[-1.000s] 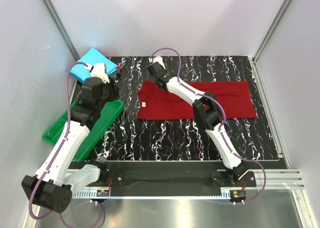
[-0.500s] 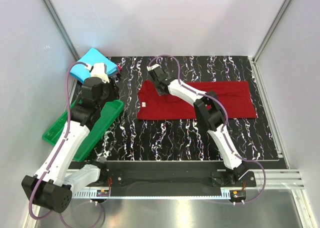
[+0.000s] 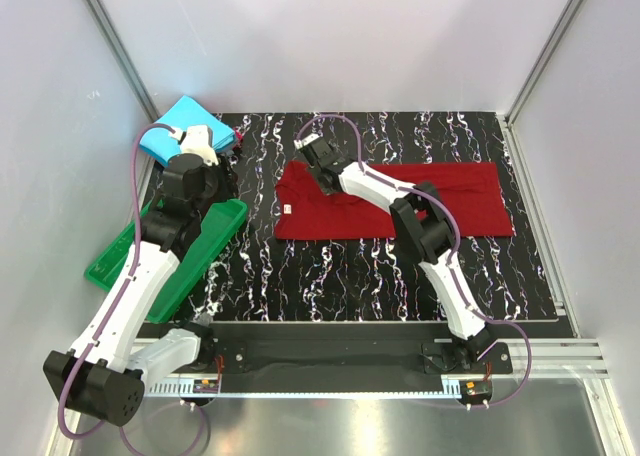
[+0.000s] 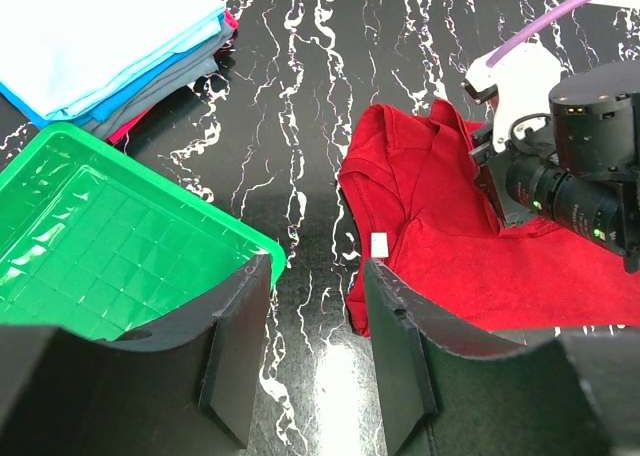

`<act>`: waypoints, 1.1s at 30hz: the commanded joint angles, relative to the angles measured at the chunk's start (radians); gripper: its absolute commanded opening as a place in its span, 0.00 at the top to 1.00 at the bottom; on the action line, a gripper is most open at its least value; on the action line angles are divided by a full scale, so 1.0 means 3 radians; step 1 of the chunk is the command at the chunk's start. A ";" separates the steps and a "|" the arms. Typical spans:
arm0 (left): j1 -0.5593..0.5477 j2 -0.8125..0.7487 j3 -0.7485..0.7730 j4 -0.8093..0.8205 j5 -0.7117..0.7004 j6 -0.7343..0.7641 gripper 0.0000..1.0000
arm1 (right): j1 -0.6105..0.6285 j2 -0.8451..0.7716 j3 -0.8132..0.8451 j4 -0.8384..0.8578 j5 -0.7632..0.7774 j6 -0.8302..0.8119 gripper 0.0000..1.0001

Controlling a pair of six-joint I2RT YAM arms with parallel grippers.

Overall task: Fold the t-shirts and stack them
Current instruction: Fold the tshirt

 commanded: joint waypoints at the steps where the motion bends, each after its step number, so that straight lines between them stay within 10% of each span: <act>1: 0.0024 -0.0008 -0.0001 0.0175 0.0050 0.0011 0.52 | 0.0014 -0.0361 -0.0096 0.0166 0.0138 -0.0061 0.90; 15: 0.0049 -0.0003 -0.0006 0.0175 0.0071 0.0011 0.52 | 0.0039 -0.0867 -0.0536 0.0227 -0.0454 -0.0353 1.00; 25: 0.0055 0.0012 -0.0001 0.0180 0.0096 0.0006 0.52 | 0.0044 -0.0868 -0.0690 0.0187 -0.0445 -0.0312 0.82; 30: 0.0049 0.0022 -0.0011 0.0175 0.0096 0.0011 0.52 | 0.0039 -0.0811 -0.0634 0.0181 -0.0123 -0.0307 0.96; 33: 0.0055 0.0063 -0.0011 0.0190 0.0127 0.0001 0.51 | 0.0039 -0.0836 -0.0628 0.0171 -0.0020 -0.0246 0.76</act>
